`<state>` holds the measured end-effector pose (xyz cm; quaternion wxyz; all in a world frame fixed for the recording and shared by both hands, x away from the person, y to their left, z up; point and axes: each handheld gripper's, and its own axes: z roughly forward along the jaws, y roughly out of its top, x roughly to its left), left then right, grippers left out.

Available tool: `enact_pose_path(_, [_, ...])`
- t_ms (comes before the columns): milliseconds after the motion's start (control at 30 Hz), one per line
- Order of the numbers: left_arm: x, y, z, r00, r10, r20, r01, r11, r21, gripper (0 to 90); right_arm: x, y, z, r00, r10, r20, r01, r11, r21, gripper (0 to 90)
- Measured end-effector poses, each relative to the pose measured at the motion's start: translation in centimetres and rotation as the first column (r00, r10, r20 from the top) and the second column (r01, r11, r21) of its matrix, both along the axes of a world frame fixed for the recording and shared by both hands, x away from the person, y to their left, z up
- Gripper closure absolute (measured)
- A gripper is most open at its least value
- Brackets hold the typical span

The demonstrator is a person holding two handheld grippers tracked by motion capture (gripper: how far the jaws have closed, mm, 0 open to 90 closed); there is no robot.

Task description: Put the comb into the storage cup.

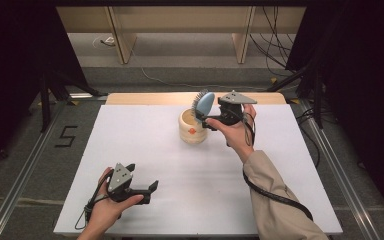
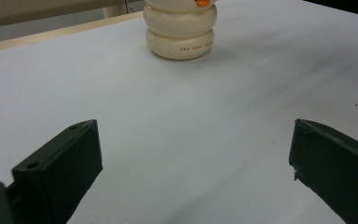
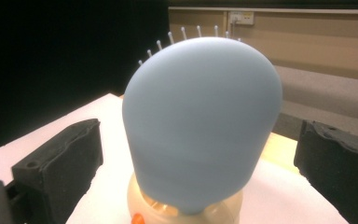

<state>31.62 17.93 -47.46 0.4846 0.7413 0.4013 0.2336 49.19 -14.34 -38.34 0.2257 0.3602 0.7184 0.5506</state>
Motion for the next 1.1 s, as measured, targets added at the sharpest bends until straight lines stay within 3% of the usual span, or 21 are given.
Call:
enact_pose_path(500, [0.0,0.0,0.0,1.0000,0.002,0.001,-0.002,1.0000,0.000,2.1,-1.1,-1.6,-0.3,0.9997,0.019,-0.016,-0.020,0.9991,-0.038,1.8])
enact_pose_path(1100, [0.0,0.0,0.0,1.0000,0.005,0.005,-0.005,1.0000,0.003,2.1,-2.5,-3.7,-1.1,0.9989,0.026,-0.038,-0.028,0.9990,-0.036,2.0])
